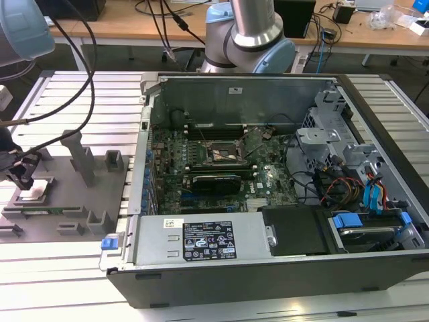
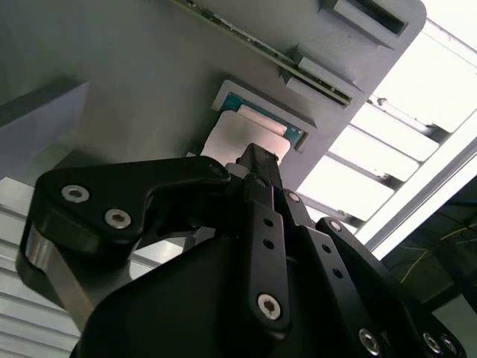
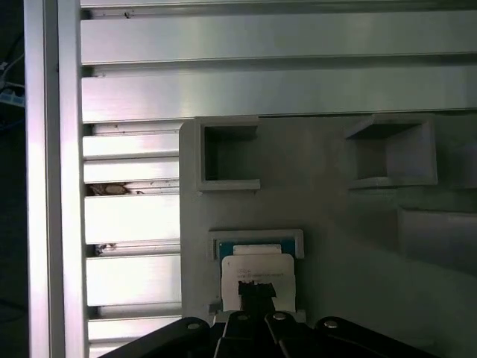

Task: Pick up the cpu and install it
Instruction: 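Pick up the cpu and move it towards the insertion slot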

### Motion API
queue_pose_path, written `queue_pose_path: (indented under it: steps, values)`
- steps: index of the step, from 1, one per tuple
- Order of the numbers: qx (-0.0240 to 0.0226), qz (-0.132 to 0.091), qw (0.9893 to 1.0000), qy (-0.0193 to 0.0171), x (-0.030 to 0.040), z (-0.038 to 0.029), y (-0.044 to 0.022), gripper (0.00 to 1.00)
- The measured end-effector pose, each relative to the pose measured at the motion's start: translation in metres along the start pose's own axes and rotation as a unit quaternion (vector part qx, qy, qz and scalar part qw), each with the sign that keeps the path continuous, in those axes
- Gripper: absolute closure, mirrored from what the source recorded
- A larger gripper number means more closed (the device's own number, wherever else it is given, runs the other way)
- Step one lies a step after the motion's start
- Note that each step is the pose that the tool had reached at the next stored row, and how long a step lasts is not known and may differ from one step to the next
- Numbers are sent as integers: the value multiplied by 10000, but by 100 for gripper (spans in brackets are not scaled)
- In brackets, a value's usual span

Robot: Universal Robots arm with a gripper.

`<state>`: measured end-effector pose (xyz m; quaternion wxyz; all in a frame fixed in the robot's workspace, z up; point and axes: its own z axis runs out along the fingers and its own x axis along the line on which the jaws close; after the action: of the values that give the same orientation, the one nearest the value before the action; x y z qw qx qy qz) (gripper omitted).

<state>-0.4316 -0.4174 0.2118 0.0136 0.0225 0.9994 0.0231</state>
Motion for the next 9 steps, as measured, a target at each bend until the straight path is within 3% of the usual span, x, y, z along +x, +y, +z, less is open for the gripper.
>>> queue_pose_path:
  steps: [6, 8, 9]
  values:
    - [-1, -1, 10000, 0, 0, 1, 0, 89]
    - [-1, -1, 10000, 0, 0, 0, 0, 76]
    - [0, -1, 10000, -1, 0, 1, 0, 64]
